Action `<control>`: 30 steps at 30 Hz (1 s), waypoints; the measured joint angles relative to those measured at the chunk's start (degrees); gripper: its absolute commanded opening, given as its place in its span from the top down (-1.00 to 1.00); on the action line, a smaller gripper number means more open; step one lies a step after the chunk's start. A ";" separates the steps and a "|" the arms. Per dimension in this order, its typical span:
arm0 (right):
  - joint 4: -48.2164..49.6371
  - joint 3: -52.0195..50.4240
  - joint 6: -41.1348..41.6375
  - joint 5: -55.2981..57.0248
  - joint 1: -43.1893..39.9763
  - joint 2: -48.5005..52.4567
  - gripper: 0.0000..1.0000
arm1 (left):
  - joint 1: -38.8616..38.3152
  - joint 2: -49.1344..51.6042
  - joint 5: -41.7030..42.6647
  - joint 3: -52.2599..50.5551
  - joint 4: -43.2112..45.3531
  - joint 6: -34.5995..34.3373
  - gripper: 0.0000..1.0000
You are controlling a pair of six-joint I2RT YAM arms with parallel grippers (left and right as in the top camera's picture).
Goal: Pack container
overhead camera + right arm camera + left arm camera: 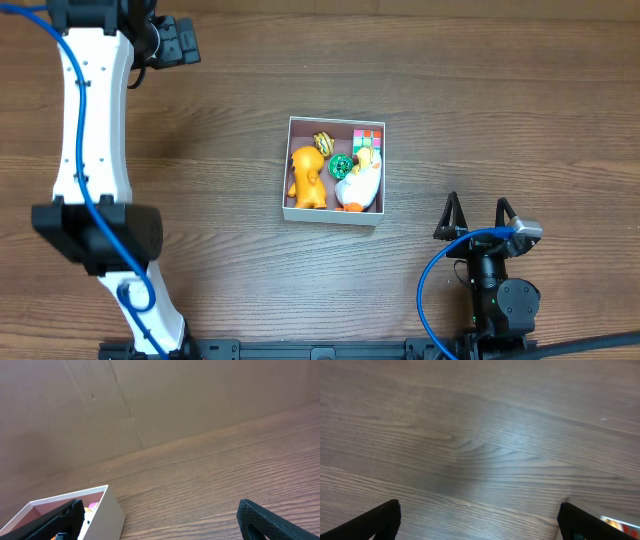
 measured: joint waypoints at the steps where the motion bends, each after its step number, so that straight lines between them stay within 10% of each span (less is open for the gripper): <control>1: 0.02 0.00 0.02 0.00 -0.02 0.00 -1.00 | -0.42 -1.31 0.00 0.00 0.04 0.00 -1.00; 13: 0.00 0.00 0.02 0.02 -0.02 0.00 -1.00 | -5.77 -17.88 -1.95 -2.95 6.84 -0.04 -1.00; 30: 0.00 0.00 -0.13 0.02 -0.02 -0.02 -1.00 | -9.92 -56.72 -2.38 -60.48 47.12 -2.40 -1.00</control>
